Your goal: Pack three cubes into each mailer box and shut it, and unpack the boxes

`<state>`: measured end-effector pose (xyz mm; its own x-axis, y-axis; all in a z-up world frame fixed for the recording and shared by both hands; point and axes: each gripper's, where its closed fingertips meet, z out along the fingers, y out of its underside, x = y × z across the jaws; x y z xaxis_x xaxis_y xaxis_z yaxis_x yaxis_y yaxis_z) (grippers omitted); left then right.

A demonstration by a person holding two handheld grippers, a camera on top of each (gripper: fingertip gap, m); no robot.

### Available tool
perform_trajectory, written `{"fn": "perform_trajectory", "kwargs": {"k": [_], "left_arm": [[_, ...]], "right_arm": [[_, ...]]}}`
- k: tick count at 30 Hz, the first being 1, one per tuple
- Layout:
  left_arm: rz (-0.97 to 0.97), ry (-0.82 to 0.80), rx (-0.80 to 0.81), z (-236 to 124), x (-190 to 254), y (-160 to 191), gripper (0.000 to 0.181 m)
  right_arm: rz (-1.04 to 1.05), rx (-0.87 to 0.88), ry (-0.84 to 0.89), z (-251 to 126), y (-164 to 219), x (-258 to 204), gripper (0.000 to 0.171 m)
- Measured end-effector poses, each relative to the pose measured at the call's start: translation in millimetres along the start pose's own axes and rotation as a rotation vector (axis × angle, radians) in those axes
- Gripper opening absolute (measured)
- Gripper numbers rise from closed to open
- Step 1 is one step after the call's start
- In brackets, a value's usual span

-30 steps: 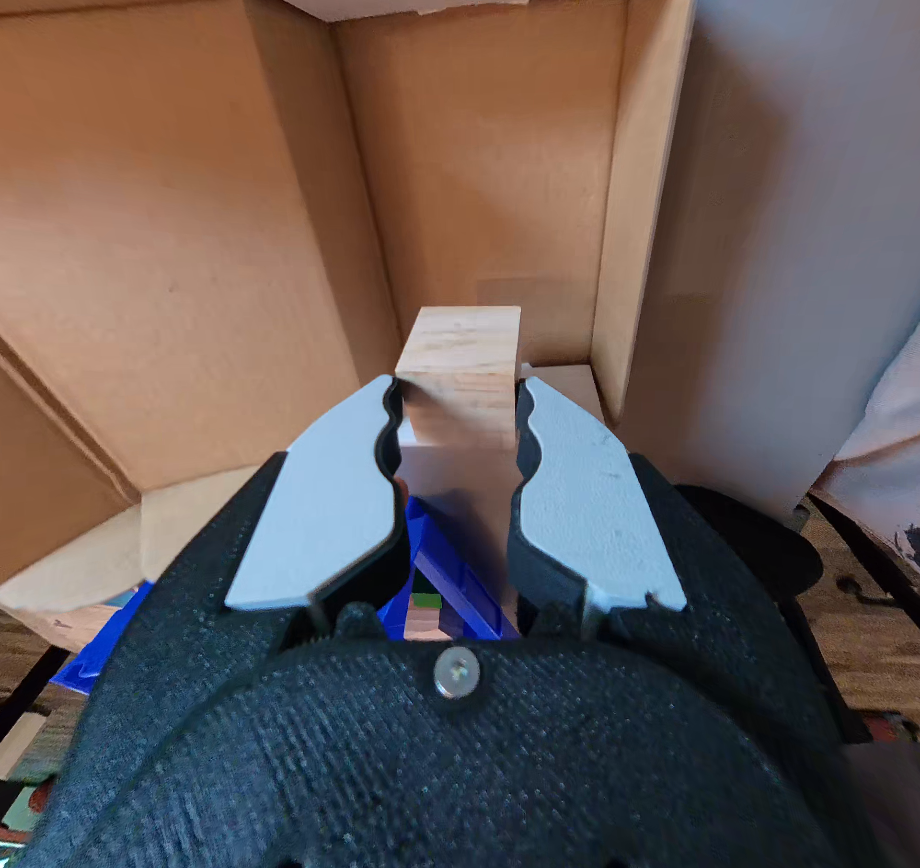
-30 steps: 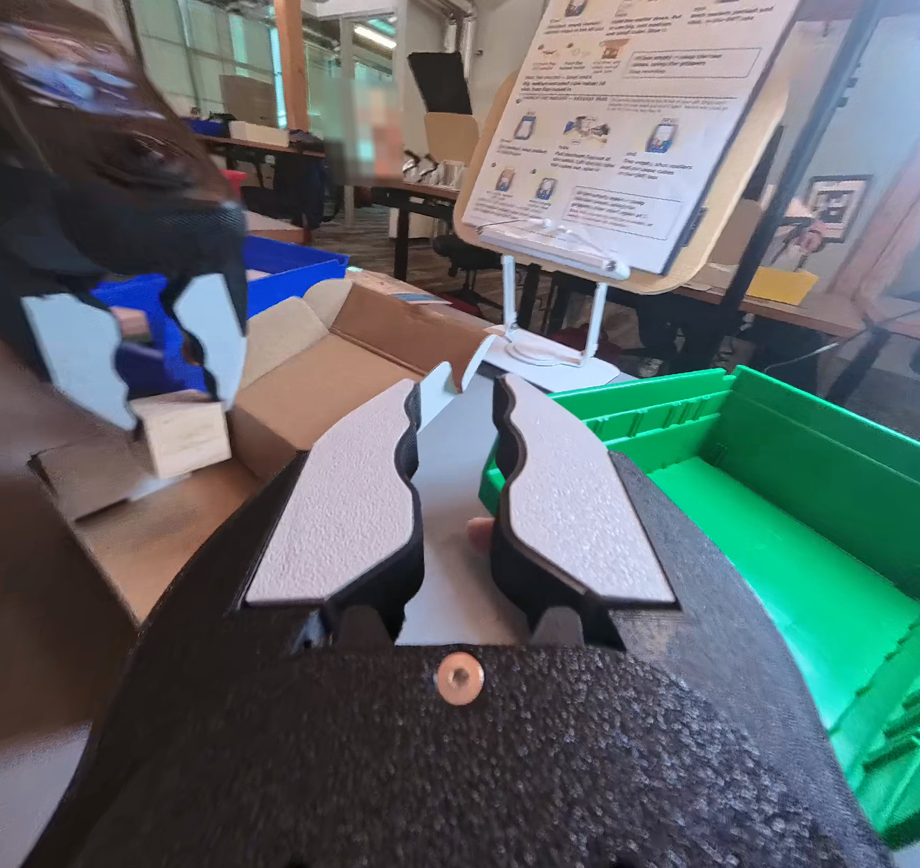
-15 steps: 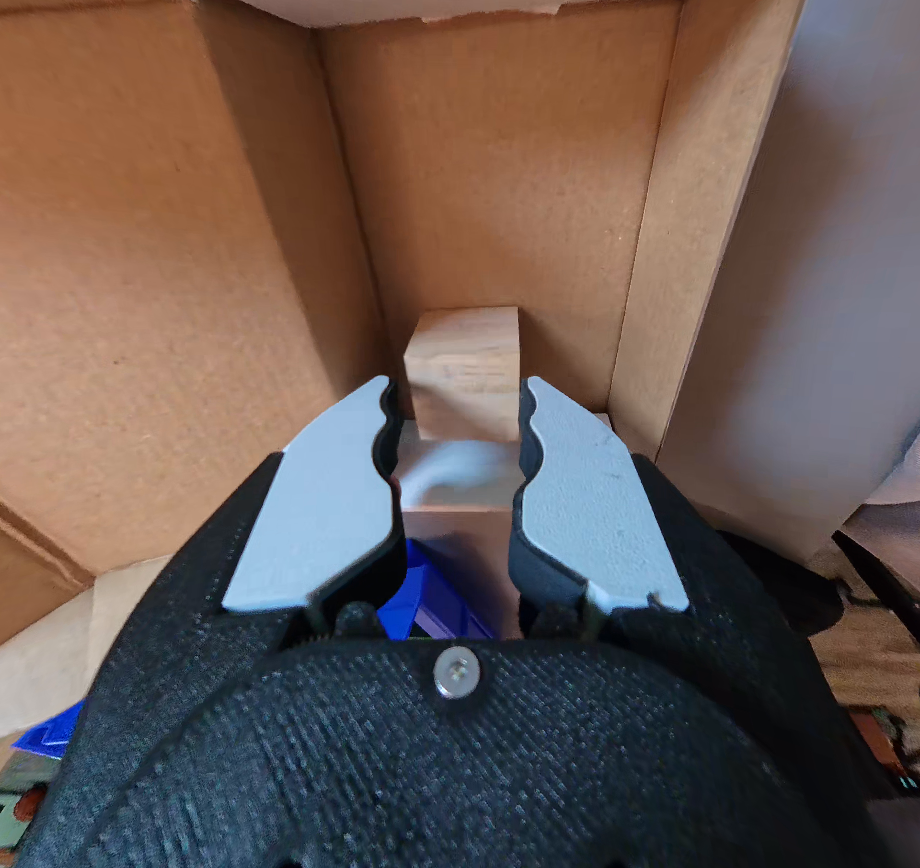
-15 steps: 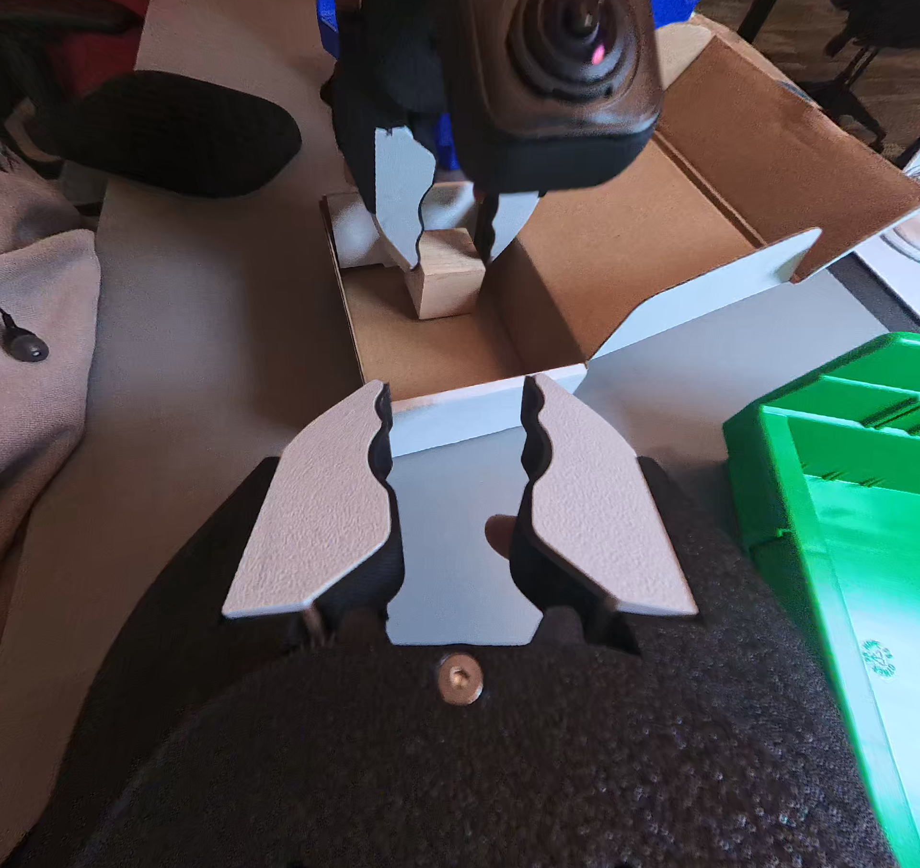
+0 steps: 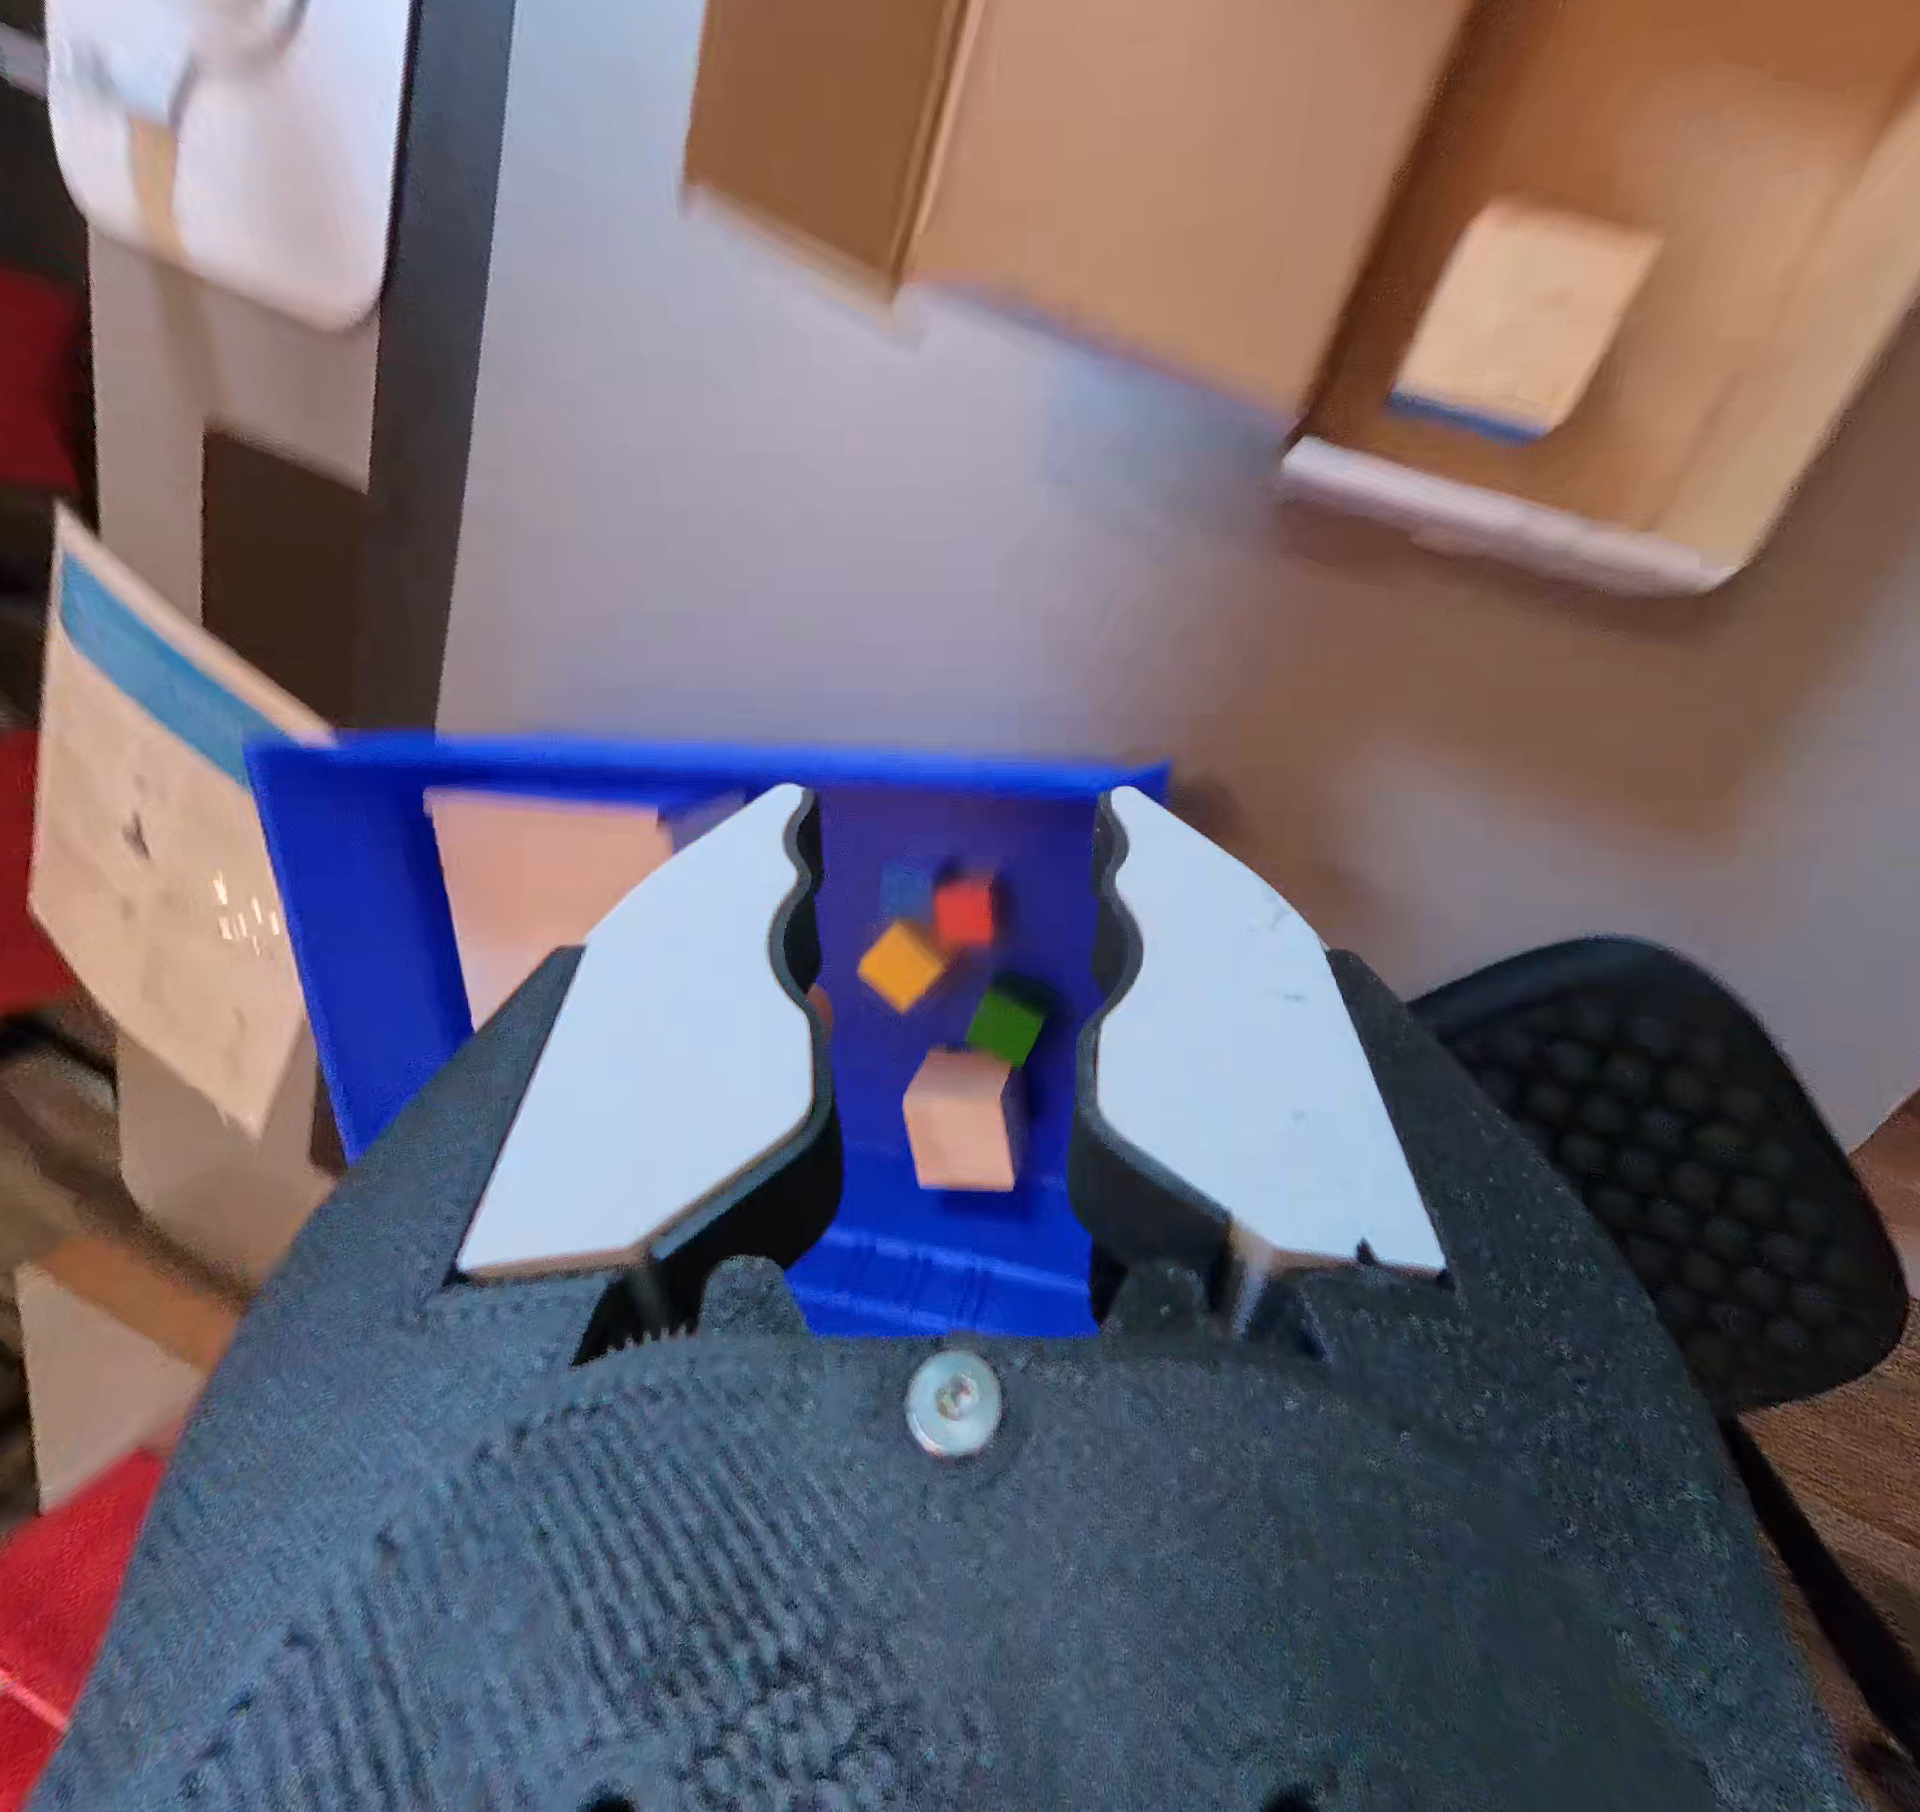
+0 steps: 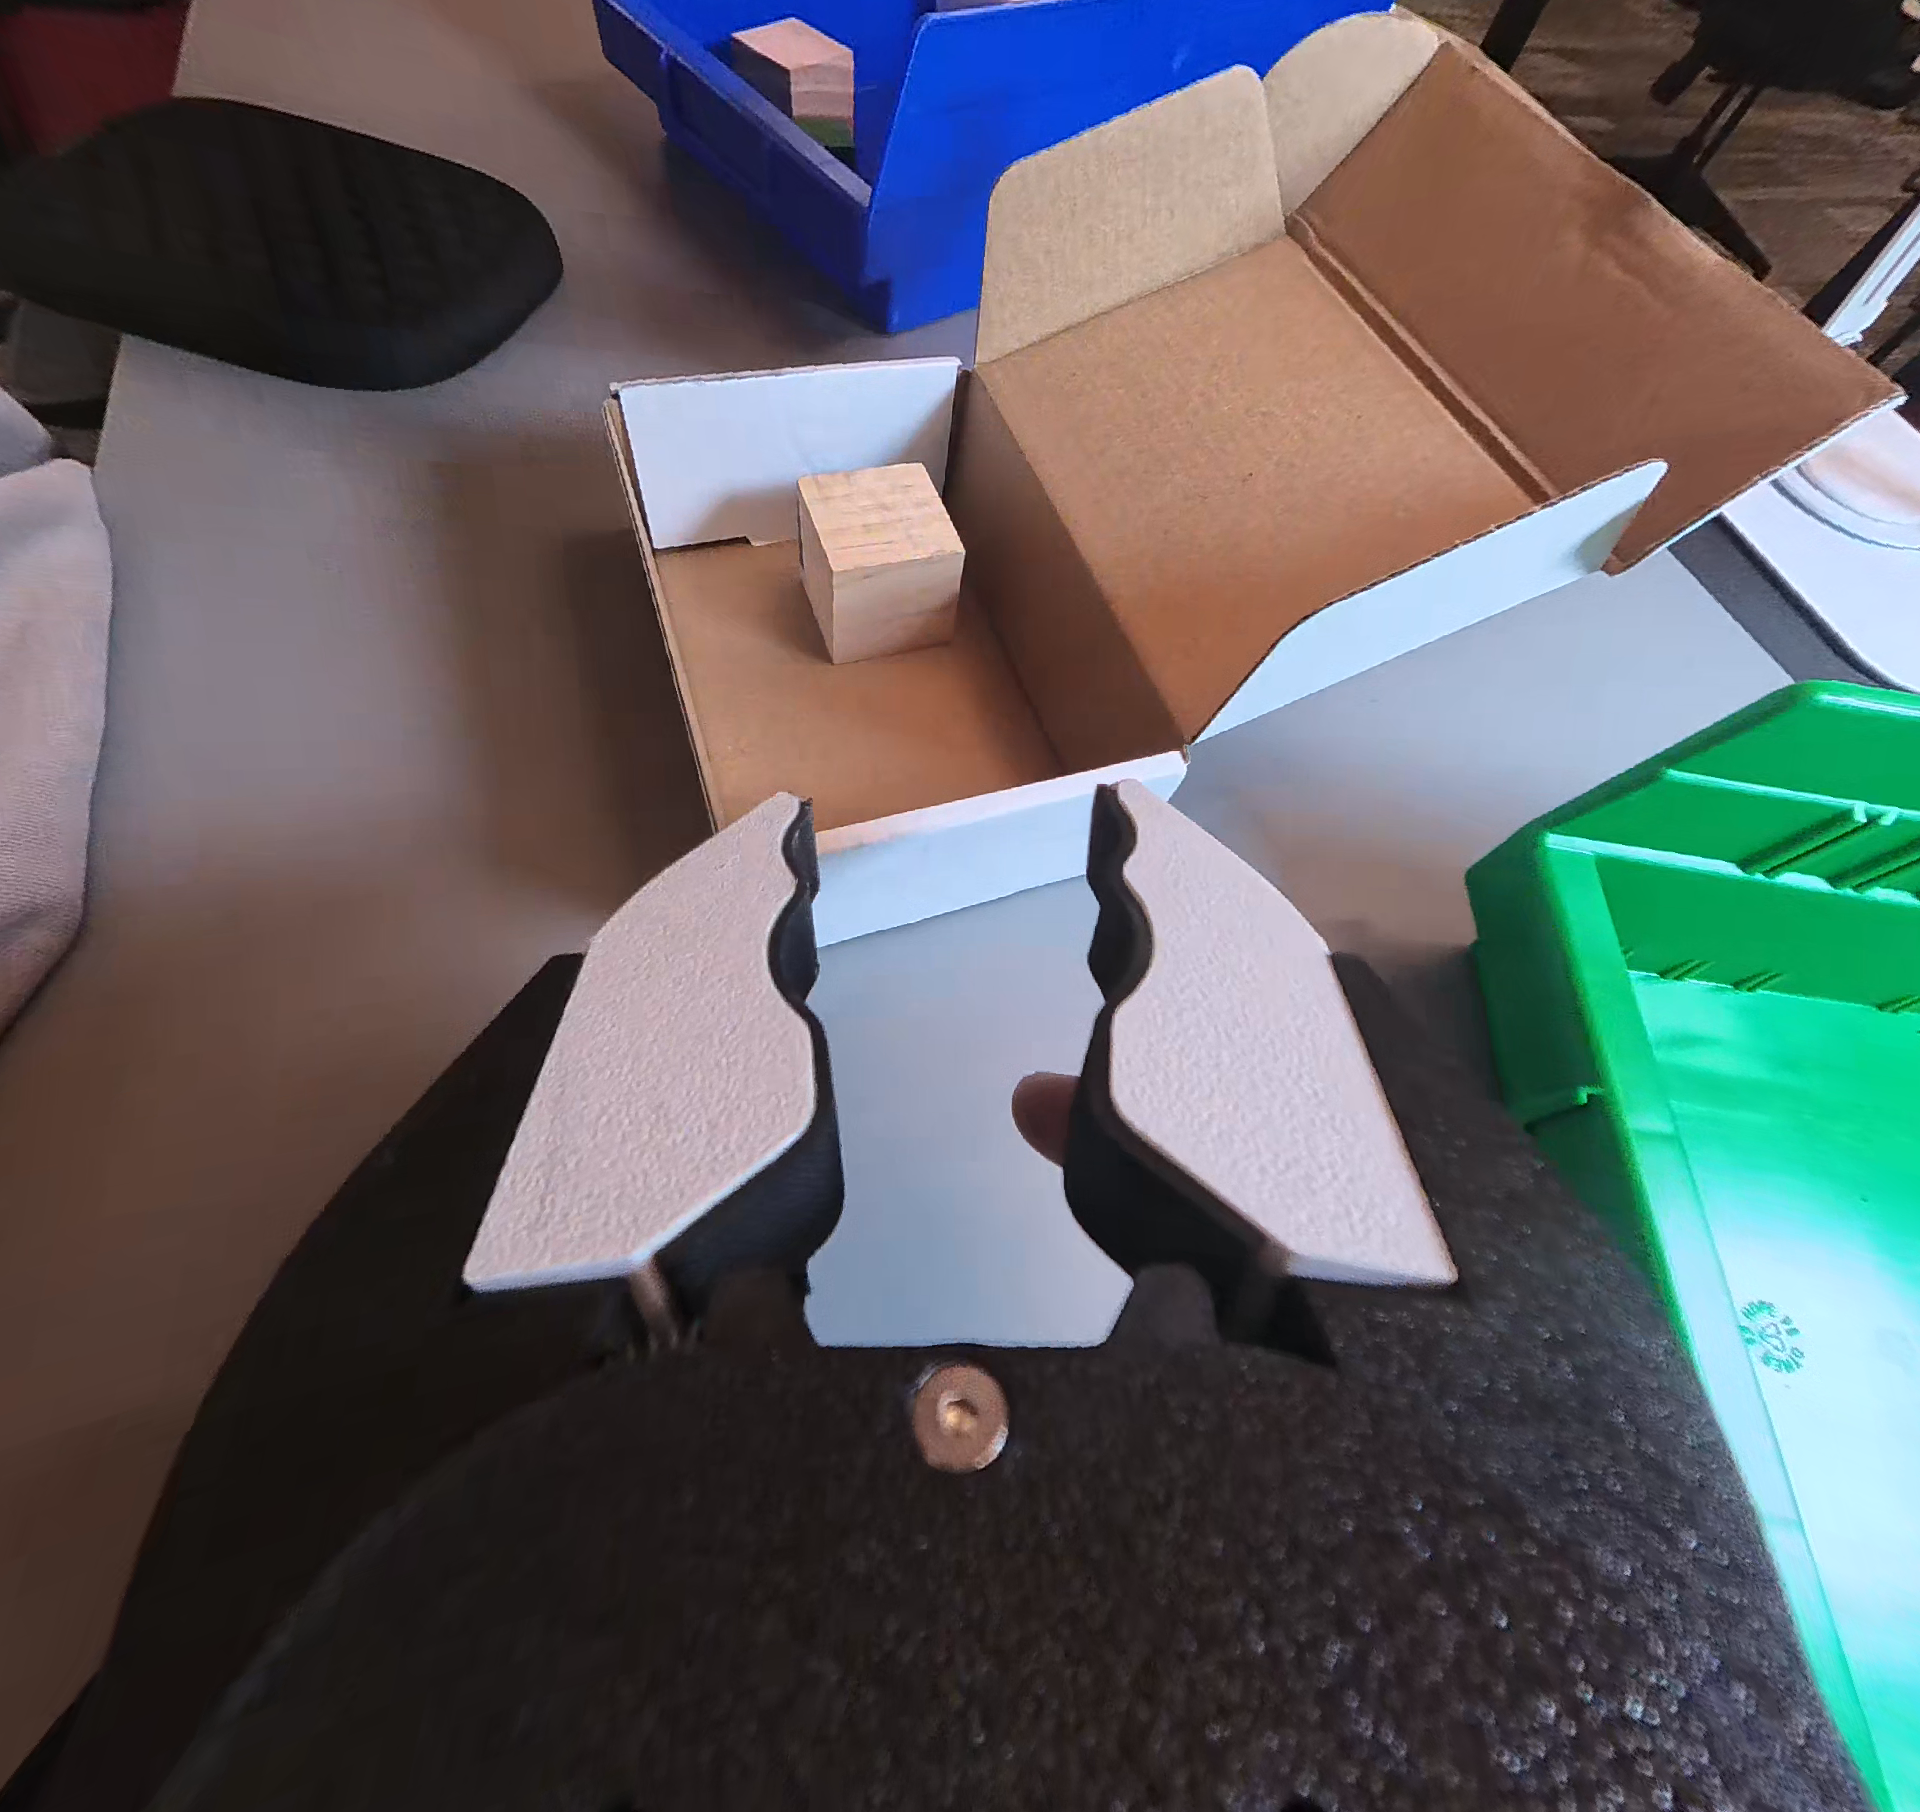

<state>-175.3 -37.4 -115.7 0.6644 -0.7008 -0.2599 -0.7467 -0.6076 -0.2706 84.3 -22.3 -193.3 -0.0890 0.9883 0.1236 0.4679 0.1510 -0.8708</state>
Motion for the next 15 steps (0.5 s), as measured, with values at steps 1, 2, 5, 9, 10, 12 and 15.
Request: {"fn": "perform_trajectory", "kwargs": {"k": [1, 2, 5, 9, 10, 12, 15], "left_arm": [[-0.044, -0.011, -0.038, 3, -11, 21, 0.051], [-0.087, -0.011, -0.084, 9, -19, 44, 0.052], [-0.164, 0.025, -0.226, 33, -29, 110, 0.055], [-0.163, 0.067, -0.267, 68, -29, 149, 0.054], [-0.136, 0.072, -0.263, 75, -29, 151, 0.054], [-0.022, 0.059, -0.257, 88, -29, 151, 0.053], [0.130, 0.029, -0.245, 103, -33, 143, 0.050]], "right_arm": [[0.000, 0.001, 0.001, 0, 0, 0, 0.050], [0.001, 0.004, 0.000, 0, -1, 0, 0.050], [0.002, 0.011, -0.006, 0, -3, -1, 0.050], [0.011, 0.014, 0.000, 0, -3, 1, 0.050], [0.013, 0.014, 0.000, 0, -3, 1, 0.050], [0.018, 0.012, -0.003, 1, -1, 1, 0.050], [0.020, 0.017, -0.008, 2, 0, 1, 0.050]]}}
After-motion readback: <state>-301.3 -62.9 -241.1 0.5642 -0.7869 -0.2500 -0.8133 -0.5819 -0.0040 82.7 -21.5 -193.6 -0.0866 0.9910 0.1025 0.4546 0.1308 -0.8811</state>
